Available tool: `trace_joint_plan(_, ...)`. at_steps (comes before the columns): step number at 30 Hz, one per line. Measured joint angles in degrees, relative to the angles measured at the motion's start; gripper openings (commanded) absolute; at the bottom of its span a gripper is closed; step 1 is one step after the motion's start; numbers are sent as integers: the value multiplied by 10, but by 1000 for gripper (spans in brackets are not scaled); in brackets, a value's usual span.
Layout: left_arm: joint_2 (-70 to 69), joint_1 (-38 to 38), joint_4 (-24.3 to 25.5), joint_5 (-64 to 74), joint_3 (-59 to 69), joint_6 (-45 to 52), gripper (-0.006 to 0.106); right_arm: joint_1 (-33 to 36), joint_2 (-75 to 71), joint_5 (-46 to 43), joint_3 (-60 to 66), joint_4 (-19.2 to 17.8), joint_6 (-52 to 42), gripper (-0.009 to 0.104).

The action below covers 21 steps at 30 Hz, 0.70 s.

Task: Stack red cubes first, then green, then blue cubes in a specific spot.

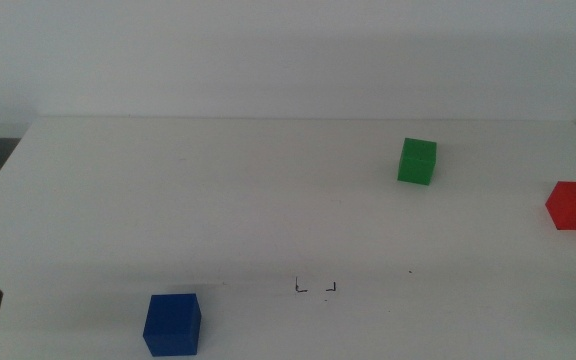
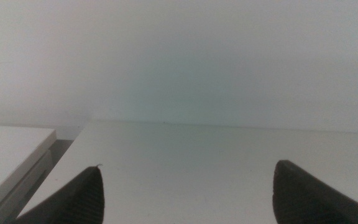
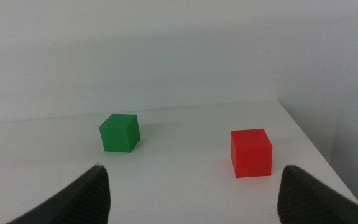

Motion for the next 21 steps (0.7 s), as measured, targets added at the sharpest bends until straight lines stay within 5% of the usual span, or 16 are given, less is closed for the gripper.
trace_joint_plan(15, 0, 0, 7, -1, 0, 0, 91, 0, 0, -12, -3, 11, 31, 92)
trace_joint_plan(21, 0, 0, 7, -1, 0, 0, 91, 0, 85, 36, -109, 14, 36, 92)
